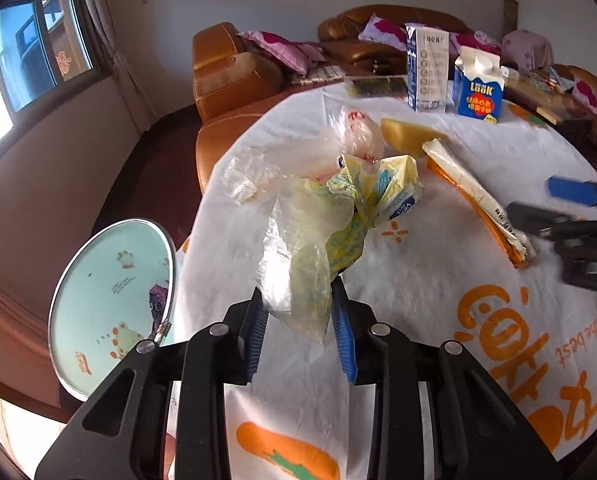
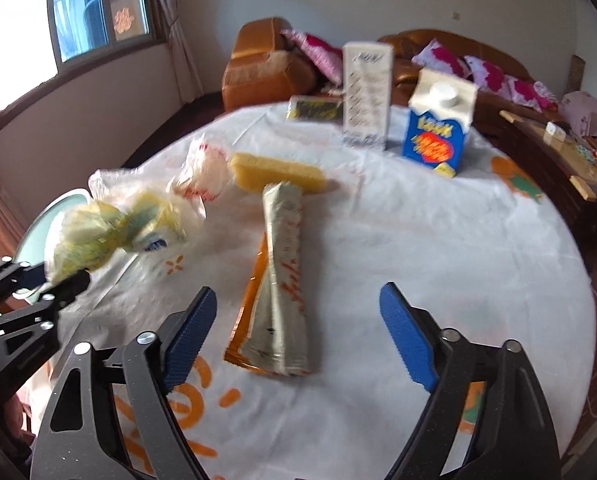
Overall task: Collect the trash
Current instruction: 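Grasp the clear-yellow plastic bag with the left tool while the right tool grasps the beige paper tube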
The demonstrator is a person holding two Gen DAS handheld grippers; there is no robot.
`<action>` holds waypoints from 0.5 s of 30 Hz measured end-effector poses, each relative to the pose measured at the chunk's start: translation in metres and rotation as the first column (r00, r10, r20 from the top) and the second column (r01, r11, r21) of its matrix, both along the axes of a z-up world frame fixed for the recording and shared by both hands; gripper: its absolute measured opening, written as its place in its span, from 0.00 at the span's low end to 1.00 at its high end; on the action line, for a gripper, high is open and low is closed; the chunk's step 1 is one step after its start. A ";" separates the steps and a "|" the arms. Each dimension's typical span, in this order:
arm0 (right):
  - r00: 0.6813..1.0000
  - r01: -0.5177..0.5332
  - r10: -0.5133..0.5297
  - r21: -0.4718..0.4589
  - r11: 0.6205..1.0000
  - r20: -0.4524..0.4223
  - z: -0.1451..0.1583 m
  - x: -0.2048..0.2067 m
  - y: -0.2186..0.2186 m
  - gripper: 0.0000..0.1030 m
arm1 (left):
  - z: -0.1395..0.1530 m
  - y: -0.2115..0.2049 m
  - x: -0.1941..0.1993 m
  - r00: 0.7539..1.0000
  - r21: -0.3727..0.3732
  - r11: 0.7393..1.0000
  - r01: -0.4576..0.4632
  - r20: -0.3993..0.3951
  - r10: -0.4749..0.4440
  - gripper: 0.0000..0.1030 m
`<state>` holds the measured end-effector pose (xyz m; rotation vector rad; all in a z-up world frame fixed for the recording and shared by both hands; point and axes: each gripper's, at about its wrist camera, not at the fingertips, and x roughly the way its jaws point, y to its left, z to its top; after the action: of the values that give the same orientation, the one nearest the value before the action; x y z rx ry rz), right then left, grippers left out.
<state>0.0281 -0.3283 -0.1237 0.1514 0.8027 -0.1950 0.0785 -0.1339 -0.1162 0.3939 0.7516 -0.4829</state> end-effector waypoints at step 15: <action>0.994 -0.060 0.063 0.031 0.998 -0.095 -0.018 -0.001 0.008 0.20 | 0.021 0.025 -0.019 0.997 -0.028 0.999 -0.040 0.065 0.042 0.28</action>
<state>0.0268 -0.3205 -0.1413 0.1440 0.9043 -0.1340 0.0594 -0.1092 -0.0951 0.3667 0.6875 -0.4388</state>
